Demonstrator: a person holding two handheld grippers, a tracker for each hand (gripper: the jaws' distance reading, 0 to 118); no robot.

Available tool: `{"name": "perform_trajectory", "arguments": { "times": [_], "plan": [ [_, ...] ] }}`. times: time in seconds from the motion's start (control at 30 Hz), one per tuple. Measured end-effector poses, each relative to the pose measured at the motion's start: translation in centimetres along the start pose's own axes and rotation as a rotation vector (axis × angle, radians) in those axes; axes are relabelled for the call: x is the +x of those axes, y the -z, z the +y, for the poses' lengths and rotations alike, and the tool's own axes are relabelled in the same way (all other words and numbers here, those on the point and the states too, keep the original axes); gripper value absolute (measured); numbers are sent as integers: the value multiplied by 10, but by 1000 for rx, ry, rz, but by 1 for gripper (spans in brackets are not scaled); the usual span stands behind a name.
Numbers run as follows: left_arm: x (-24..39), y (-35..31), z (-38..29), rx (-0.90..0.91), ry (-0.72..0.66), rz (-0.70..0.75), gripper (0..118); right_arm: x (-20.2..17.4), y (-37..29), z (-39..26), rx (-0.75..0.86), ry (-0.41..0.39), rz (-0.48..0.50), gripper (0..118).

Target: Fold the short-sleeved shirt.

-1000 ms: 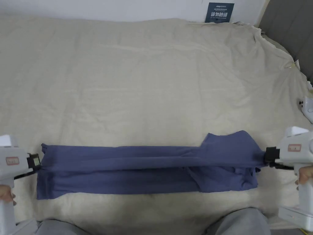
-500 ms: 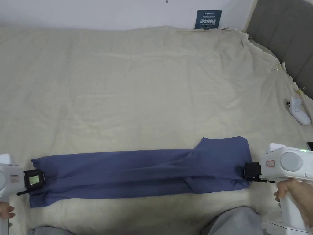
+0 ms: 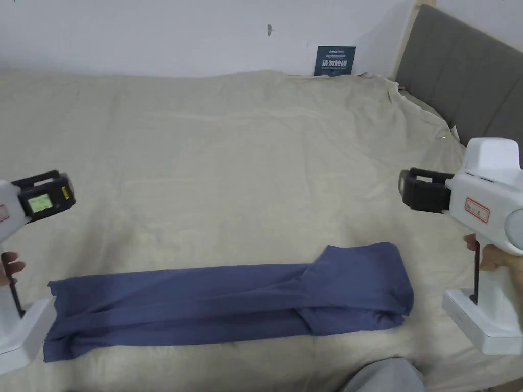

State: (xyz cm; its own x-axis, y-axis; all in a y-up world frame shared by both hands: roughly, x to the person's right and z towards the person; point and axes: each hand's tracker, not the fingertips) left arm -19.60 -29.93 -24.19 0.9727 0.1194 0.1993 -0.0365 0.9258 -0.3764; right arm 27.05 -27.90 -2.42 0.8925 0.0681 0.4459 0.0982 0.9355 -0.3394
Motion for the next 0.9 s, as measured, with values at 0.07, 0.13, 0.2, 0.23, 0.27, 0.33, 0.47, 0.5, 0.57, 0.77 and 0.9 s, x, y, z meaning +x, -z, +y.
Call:
{"name": "perform_trajectory", "arguments": {
  "times": [0.07, 0.13, 0.2, 0.23, 0.27, 0.33, 0.47, 0.5, 0.57, 0.77, 0.9],
  "plan": [
    [17, -10, -2, 83, 14, 16, 117, -13, -6, -1, 68, -28, -8, 104],
    [31, -17, -9, 155, 40, 16, 110, -25, -13, -6, 134, -26, 9, 105],
    [44, -25, -17, 218, 77, 10, 89, -33, -15, -11, 156, -3, 24, 105],
    [48, -25, -21, 228, 96, -2, 76, -37, -15, -14, 162, 8, 27, 105],
    [52, -28, -24, 230, 100, -8, 63, -40, -16, -17, 165, 15, 34, 103],
    [57, -30, -29, 229, 92, -25, 58, -43, -15, -22, 166, 31, 45, 102],
    [65, -30, -38, 235, 101, -34, 11, -52, -18, -30, 181, 80, 49, 39],
    [68, -30, -38, 227, 117, -36, 8, -52, -18, -32, 176, 86, 50, 15],
    [70, -29, -41, 202, 135, -60, 1, -52, -17, -35, 172, 95, 59, 4],
    [77, -31, -46, 183, 154, -77, 0, -52, -15, -41, 155, 91, 69, 0],
    [79, -31, -47, 179, 165, -82, 0, -49, -11, -43, 148, 97, 63, 0]
  ]
}}
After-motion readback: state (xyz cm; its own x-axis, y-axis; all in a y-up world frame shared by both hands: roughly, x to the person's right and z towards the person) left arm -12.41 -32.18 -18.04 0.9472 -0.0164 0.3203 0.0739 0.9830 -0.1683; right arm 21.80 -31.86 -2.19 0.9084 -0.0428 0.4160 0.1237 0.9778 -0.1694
